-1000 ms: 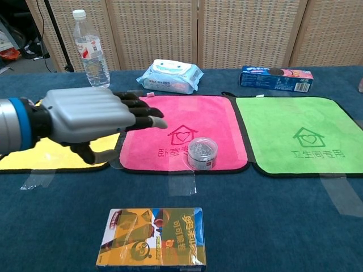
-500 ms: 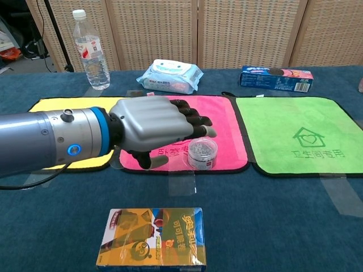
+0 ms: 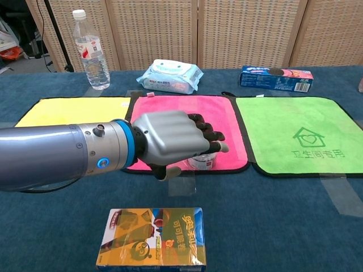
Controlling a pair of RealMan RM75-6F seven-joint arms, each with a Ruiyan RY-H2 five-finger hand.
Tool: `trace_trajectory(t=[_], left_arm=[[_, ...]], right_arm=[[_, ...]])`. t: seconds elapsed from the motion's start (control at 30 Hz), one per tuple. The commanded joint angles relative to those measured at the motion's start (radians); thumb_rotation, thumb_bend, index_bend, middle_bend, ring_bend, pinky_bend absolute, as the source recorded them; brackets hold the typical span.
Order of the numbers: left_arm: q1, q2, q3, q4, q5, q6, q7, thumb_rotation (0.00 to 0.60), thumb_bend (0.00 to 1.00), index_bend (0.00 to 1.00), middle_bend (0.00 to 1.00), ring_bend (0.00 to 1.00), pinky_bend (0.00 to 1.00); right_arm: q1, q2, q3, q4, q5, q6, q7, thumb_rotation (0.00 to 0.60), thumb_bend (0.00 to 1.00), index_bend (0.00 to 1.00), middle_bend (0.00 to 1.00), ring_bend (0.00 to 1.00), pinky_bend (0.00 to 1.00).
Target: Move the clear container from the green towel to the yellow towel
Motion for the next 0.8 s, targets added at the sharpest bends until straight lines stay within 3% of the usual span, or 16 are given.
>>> trace_trajectory(t=[0.03,0.4,0.8], left_arm=[[-0.030,-0.024,0.008,0.032,-0.039,0.002,0.008,0.600,0.47,0.00,0.00,0.00,0.01],[-0.074,-0.045,0.045,0.069,-0.101,0.023,0.017,0.600,0.47,0.00,0.00,0.00,0.00],[-0.088,0.002,0.108,0.032,-0.118,0.059,0.012,0.600,0.47,0.00,0.00,0.00,0.00]], right_arm=[[-0.001,0.001,0.002,0.005,0.001,0.001,0.008,0.600,0.31,0.11,0.00,0.00,0.05],[-0.006,0.002,0.007,0.008,-0.003,0.008,0.014,0.600,0.31,0.11,0.00,0.00,0.05],[-0.010,-0.004,0.007,0.003,-0.013,0.016,-0.006,0.600,0.31,0.11,0.00,0.00,0.05]])
